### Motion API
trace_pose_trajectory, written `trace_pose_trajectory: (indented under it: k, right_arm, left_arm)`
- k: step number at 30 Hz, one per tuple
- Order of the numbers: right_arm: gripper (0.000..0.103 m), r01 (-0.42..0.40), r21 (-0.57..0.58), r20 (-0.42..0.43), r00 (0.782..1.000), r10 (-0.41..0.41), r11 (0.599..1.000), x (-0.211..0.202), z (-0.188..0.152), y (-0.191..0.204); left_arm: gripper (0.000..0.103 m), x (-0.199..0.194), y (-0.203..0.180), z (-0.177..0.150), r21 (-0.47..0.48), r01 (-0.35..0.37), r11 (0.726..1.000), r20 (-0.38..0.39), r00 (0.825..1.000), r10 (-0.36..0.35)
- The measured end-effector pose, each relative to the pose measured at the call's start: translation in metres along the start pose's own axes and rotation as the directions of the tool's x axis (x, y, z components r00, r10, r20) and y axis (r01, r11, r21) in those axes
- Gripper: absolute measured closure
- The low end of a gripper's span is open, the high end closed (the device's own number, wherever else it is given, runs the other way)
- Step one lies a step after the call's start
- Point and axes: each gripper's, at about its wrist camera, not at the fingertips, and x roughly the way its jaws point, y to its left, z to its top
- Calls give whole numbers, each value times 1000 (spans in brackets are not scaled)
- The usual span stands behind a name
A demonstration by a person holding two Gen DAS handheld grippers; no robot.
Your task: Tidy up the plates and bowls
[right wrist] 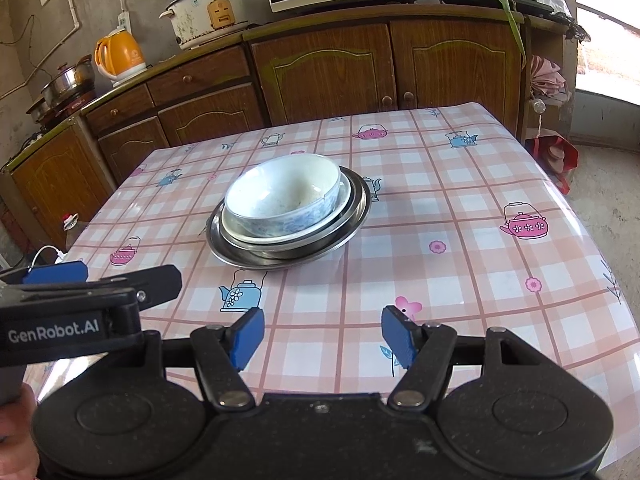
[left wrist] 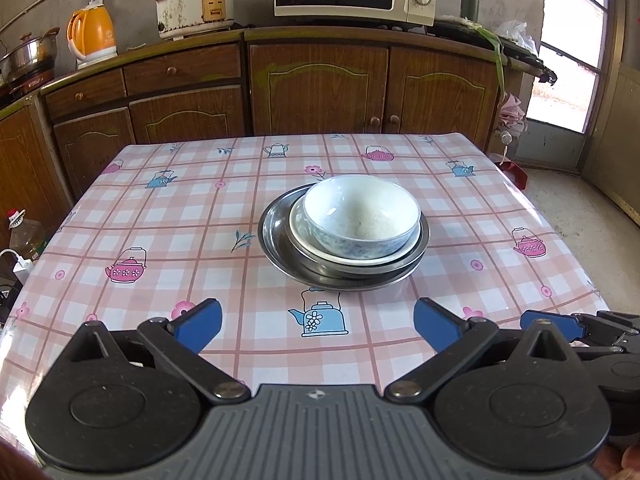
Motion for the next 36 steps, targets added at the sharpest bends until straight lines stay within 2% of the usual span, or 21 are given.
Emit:
trace_pose_trajectory:
  k: [36]
  right_arm:
    - [24, -7, 12, -21, 1000, 7, 1000, 7, -5, -3]
  left_arm:
    - [0, 6, -1, -2, 2, -4, 1000, -20, 1000, 4]
